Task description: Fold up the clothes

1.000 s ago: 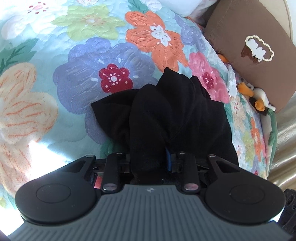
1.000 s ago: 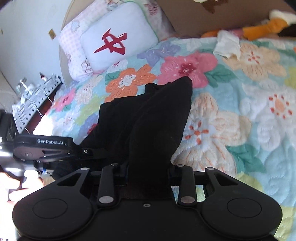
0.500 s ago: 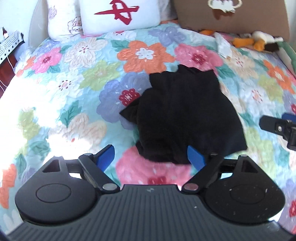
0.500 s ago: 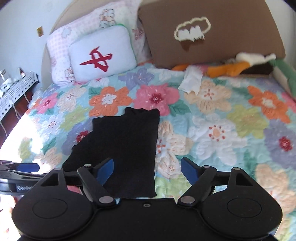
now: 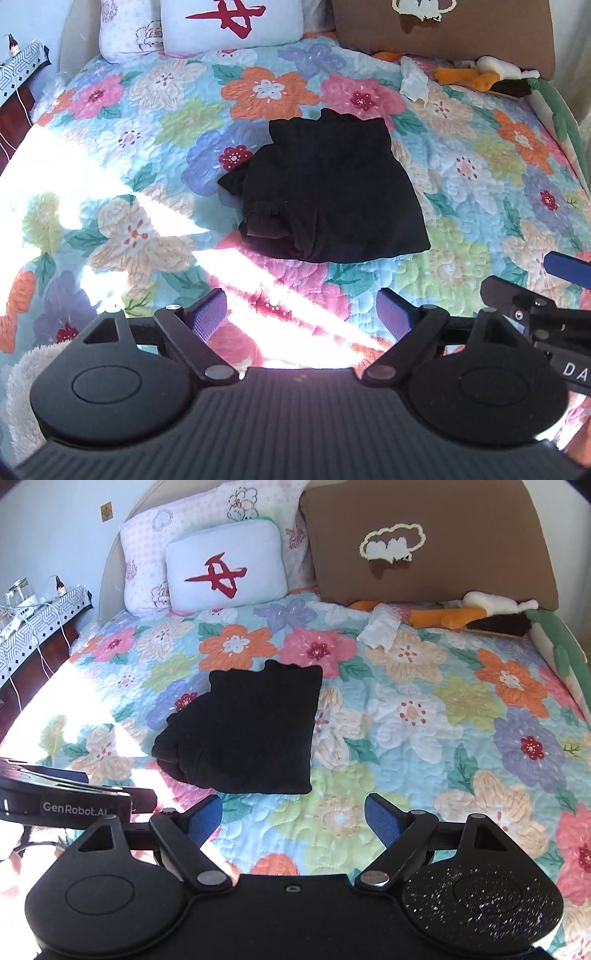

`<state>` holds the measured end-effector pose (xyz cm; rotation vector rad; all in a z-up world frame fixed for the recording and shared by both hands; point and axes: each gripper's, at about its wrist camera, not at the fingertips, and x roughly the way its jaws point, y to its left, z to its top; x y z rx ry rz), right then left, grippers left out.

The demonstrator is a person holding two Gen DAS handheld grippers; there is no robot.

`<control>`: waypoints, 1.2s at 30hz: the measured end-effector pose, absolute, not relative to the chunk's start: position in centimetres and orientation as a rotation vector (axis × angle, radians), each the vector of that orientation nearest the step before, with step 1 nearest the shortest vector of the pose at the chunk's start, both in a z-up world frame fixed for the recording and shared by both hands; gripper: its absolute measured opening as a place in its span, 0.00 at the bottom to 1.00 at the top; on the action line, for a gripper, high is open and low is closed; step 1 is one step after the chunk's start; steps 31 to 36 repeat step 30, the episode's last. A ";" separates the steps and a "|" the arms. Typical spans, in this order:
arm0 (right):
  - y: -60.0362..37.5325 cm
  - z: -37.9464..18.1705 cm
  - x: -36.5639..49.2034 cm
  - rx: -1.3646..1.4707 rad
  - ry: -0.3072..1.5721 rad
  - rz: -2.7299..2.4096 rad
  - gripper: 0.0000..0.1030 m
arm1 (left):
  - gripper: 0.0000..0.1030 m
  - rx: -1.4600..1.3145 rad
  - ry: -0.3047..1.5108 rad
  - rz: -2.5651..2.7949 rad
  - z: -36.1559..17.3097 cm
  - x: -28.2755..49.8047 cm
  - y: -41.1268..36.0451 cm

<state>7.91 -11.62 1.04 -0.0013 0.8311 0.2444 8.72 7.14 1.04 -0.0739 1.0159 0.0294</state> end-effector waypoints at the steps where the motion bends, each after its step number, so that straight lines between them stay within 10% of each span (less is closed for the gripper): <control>1: -11.8 1.2 7.8 0.003 0.824 0.243 0.85 | 0.87 -0.066 1.011 0.030 1.2 8.6 6.9; 36: -12.5 -0.2 8.2 0.019 0.818 0.203 0.85 | 0.89 0.016 1.005 0.051 1.3 8.6 4.8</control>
